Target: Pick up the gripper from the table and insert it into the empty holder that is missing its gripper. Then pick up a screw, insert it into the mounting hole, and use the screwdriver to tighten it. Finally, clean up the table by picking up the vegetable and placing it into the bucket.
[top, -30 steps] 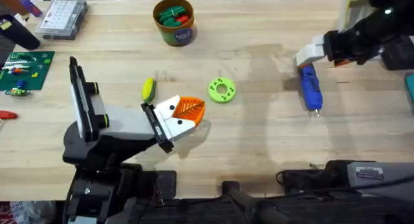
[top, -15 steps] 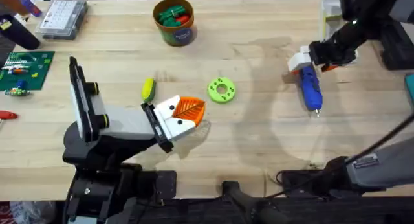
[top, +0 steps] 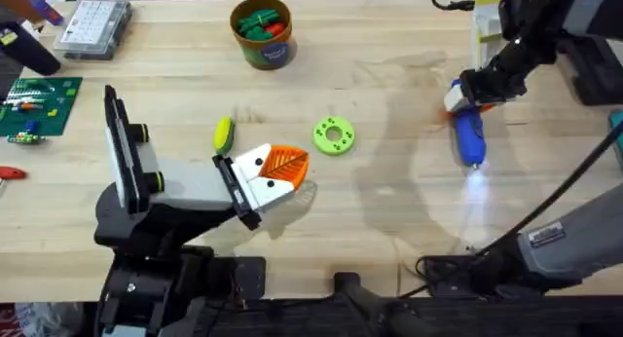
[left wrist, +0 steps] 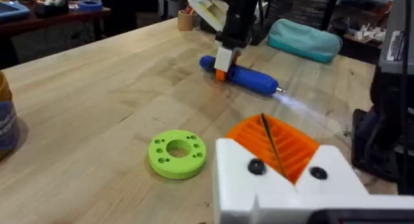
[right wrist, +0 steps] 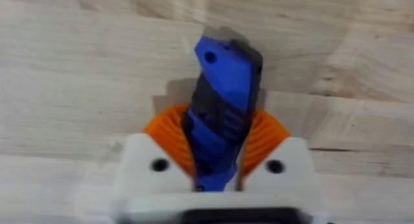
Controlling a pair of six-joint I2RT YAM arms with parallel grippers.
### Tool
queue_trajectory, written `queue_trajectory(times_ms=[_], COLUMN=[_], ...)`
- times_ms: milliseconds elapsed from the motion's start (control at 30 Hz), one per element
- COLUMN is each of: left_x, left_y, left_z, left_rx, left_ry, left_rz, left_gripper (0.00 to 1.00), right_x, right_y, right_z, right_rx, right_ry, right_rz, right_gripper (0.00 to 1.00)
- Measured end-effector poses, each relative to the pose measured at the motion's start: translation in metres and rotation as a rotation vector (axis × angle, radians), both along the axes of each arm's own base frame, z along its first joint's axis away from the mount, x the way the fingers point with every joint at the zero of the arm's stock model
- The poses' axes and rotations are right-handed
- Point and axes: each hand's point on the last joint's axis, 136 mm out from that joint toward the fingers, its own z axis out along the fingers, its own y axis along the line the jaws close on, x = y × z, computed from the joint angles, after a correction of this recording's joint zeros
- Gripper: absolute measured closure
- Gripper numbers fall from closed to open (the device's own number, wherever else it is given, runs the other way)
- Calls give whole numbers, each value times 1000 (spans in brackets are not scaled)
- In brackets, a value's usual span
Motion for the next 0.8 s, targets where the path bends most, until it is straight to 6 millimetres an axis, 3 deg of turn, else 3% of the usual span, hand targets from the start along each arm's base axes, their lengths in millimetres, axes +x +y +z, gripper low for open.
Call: queue_trajectory(times_ms=[67, 100, 800], left_x=[0, 0, 0], left_y=[0, 0, 0], left_z=[0, 0, 0], left_rx=[0, 0, 0], left_ry=[0, 0, 0], left_rz=[0, 0, 0], left_gripper=[996, 996, 996], right_x=[1, 2, -5], right_y=[-4, -5, 5], right_z=[-2, -3, 3], right_rx=[-15, -15, 31], right_ry=[1, 1, 49], right_rz=[0, 0, 11], right_gripper=[917, 968, 978])
